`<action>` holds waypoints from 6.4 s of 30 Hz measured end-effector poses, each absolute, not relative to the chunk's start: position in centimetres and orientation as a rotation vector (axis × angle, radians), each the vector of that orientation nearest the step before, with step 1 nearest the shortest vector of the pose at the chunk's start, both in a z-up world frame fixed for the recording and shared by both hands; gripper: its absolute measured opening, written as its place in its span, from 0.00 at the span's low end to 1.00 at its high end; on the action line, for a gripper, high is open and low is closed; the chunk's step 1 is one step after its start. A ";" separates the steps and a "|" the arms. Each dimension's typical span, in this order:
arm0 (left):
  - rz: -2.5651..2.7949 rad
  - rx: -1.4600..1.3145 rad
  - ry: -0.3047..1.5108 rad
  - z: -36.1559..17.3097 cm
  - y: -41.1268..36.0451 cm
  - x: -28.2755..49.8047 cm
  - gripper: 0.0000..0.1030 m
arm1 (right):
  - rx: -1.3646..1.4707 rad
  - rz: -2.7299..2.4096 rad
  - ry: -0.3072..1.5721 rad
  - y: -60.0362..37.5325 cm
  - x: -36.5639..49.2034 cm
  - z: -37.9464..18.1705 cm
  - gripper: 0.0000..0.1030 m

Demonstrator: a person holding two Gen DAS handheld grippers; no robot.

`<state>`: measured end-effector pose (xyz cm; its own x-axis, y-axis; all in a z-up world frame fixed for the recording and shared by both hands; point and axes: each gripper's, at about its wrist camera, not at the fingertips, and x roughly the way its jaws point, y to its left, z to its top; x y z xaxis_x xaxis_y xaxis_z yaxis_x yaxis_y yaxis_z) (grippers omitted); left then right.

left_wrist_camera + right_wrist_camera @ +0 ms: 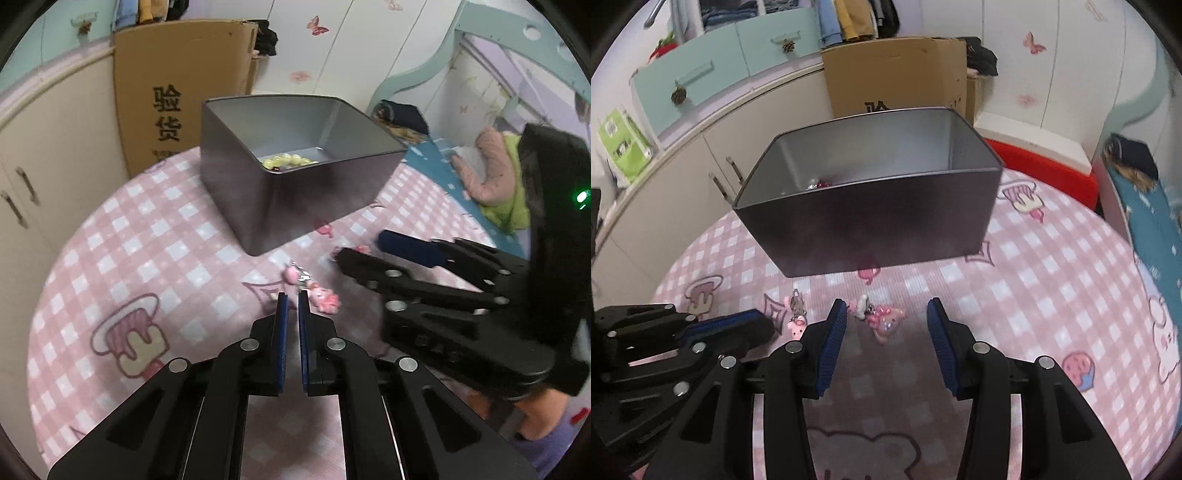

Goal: Organize jewelry

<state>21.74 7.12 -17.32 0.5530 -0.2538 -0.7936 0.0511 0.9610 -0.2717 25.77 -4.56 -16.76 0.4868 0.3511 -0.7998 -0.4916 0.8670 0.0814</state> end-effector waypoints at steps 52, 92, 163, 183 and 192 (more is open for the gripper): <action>-0.154 -0.149 0.935 -16.7 4.9 22.1 0.13 | 0.043 0.476 0.916 -13.3 23.8 -14.9 0.14; -0.291 -0.268 0.942 -11.0 10.1 30.7 0.13 | 0.099 0.550 0.913 -4.2 32.4 -9.2 0.14; -0.058 0.060 0.364 3.5 3.1 -0.3 0.83 | 0.026 0.308 0.450 -14.5 1.4 3.0 0.81; -0.043 0.055 0.131 6.5 2.6 -6.3 0.88 | 0.004 0.208 0.231 -15.6 -5.3 5.7 0.87; -0.042 0.069 0.124 6.5 2.6 -5.9 0.90 | -0.003 0.180 0.217 -15.6 -5.2 5.9 0.88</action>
<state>-5.92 2.59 6.53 0.9914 -0.0371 -0.1254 0.0457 0.9968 0.0662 -5.25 -15.65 5.90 0.9604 0.1773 -0.2147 -0.1780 0.9839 0.0164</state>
